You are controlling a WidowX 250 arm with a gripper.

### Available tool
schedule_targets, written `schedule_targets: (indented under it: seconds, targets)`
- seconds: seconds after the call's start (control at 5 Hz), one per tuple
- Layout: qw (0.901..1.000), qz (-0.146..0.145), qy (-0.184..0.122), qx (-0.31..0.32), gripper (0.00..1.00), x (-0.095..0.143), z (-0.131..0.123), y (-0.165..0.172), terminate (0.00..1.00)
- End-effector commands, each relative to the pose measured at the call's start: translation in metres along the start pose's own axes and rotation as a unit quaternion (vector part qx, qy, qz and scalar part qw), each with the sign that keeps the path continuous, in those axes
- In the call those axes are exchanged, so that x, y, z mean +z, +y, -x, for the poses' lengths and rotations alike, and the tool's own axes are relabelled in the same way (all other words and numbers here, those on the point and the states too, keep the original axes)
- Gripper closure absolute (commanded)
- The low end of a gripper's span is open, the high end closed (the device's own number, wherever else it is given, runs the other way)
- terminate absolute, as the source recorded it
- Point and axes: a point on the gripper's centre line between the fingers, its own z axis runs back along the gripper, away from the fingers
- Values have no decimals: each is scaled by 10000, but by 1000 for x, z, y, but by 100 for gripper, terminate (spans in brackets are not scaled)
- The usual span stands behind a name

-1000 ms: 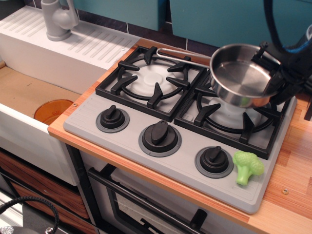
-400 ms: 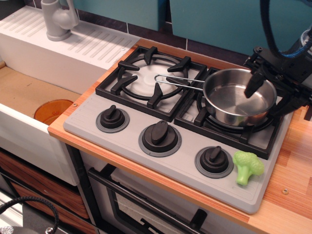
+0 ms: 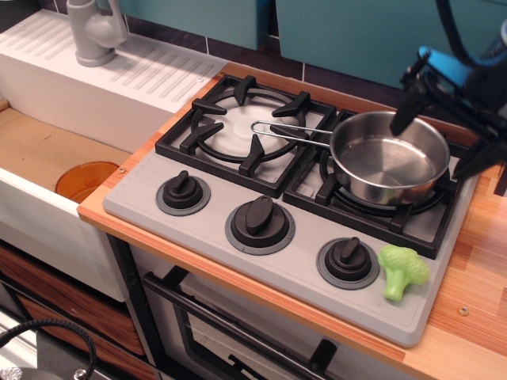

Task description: Put pot or pan on stove and put cauliflower in pot or pan

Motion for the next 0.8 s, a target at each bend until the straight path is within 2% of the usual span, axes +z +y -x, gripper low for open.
schedule_targets:
  seconds: [0.0,0.2,0.4,0.6]
  targets:
    - [9988,197,-415,166,0,30,-11,10,0]
    - [9988,197,-415,166,0,30,-11,10,0]
    - [9966,480,-664,105,0,32,11,4,0]
    - [9964,331,-703,337,0,37,32,-17,0]
